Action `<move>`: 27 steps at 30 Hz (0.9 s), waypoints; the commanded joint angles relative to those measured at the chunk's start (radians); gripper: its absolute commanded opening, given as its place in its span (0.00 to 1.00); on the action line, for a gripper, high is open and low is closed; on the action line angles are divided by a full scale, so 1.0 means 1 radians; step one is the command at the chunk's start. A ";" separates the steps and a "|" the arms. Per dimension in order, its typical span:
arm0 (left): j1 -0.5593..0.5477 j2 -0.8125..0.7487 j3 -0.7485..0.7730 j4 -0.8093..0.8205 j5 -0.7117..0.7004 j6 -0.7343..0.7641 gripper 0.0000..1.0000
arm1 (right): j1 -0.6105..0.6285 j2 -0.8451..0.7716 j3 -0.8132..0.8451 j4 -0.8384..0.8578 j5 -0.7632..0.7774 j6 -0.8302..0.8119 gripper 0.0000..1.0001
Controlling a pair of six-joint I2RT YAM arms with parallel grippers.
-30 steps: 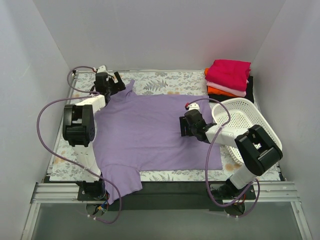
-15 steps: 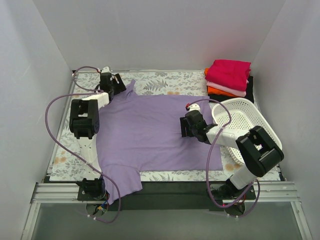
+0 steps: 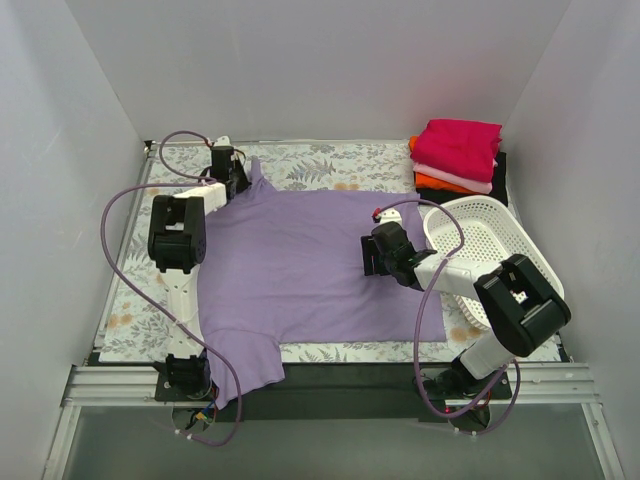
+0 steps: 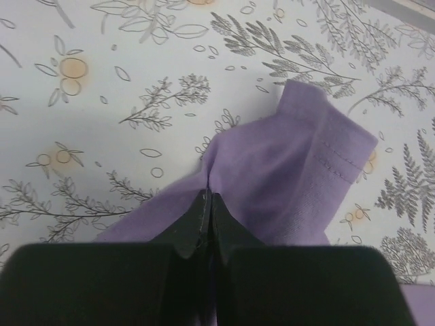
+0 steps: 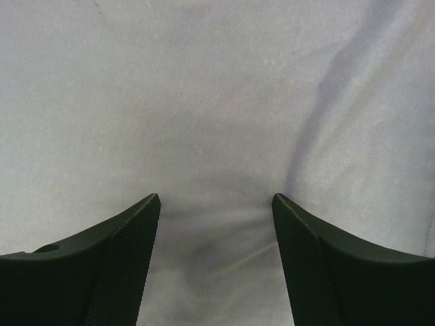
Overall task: Fold and stack the t-shirts
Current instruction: Flatten the tshirt out
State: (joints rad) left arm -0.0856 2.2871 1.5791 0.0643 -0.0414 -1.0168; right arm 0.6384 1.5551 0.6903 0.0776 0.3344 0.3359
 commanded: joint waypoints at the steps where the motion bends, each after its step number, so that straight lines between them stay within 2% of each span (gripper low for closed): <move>1: 0.003 -0.086 -0.019 -0.001 -0.122 0.014 0.00 | 0.006 0.023 -0.061 -0.182 -0.038 0.022 0.61; 5: 0.012 -0.182 -0.115 0.078 -0.207 0.041 0.00 | 0.006 0.016 -0.067 -0.179 -0.040 0.020 0.62; 10: 0.015 -0.204 -0.106 0.104 -0.282 0.090 0.00 | 0.007 0.025 -0.066 -0.174 -0.051 0.012 0.62; 11: 0.015 -0.209 -0.113 0.132 -0.272 0.113 0.04 | 0.007 0.026 -0.066 -0.174 -0.051 0.009 0.62; 14: 0.015 -0.241 -0.142 0.175 -0.262 0.118 0.30 | 0.007 0.031 -0.063 -0.173 -0.055 0.005 0.62; 17: 0.007 -0.300 -0.208 0.221 -0.262 0.116 0.45 | 0.009 0.031 -0.063 -0.171 -0.057 0.005 0.62; 18: 0.004 -0.313 -0.223 0.241 -0.264 0.113 0.55 | 0.009 0.031 -0.064 -0.171 -0.058 0.003 0.62; 21: -0.020 -0.342 -0.249 0.244 -0.256 0.107 0.58 | 0.009 0.033 -0.063 -0.168 -0.058 0.002 0.62; 25: -0.043 -0.322 -0.245 0.230 -0.105 0.054 0.58 | 0.010 0.031 -0.063 -0.170 -0.058 0.000 0.62; 27: -0.048 -0.263 -0.177 0.165 -0.060 0.031 0.58 | 0.014 0.028 -0.066 -0.168 -0.058 -0.001 0.62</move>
State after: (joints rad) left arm -0.1184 2.0033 1.3415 0.2779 -0.2066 -0.9443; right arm 0.6437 1.5436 0.6781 0.0788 0.3302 0.3264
